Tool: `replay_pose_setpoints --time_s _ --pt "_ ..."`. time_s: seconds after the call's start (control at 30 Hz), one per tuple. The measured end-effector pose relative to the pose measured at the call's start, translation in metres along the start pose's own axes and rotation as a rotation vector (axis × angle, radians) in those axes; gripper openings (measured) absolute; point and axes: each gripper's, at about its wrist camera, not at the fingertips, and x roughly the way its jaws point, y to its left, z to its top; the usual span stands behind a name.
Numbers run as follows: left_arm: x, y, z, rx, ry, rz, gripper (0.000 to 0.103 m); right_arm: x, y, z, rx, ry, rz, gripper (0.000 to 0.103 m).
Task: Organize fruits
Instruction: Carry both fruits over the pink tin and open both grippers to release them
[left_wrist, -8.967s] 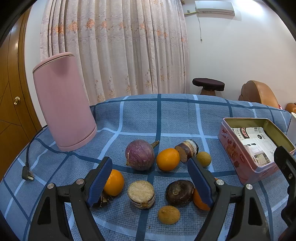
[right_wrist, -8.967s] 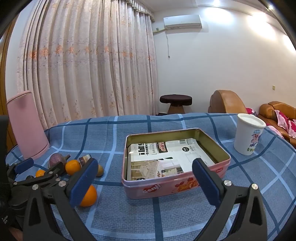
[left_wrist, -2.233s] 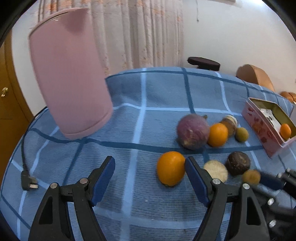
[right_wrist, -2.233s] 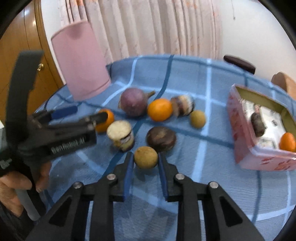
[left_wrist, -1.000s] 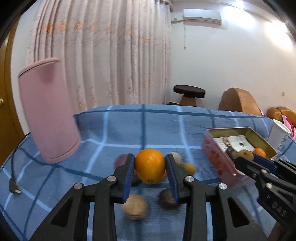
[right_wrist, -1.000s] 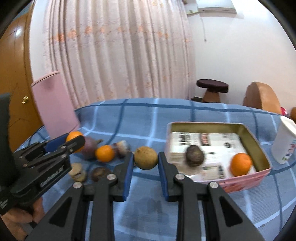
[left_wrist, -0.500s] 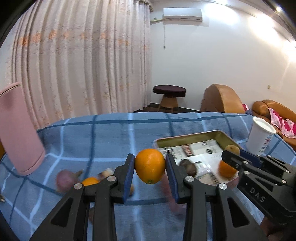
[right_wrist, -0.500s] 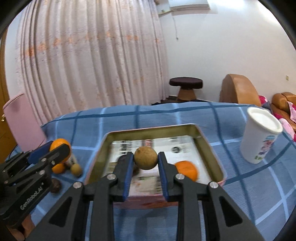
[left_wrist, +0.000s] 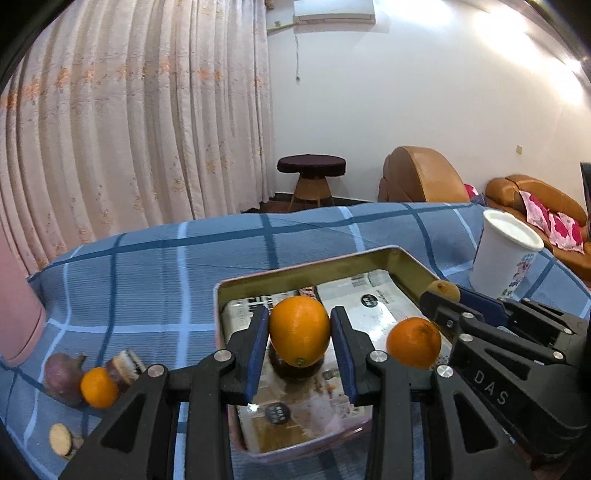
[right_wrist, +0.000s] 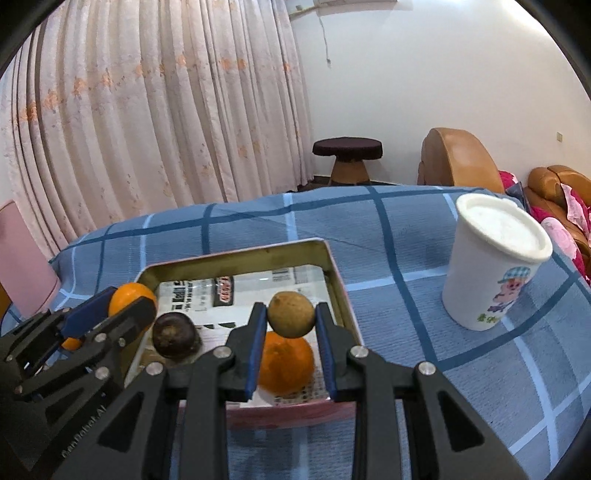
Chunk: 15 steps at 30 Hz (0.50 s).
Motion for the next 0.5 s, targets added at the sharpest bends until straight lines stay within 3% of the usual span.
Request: replay_pose_setpoints --time_s 0.3,0.5 --pt "0.014 -0.005 -0.006 0.013 0.044 0.014 0.036 0.015 -0.002 -0.003 -0.003 0.054 0.024 0.030" --pt "0.012 -0.006 -0.007 0.016 0.034 0.053 0.037 0.014 0.001 -0.005 -0.014 0.042 0.026 0.037"
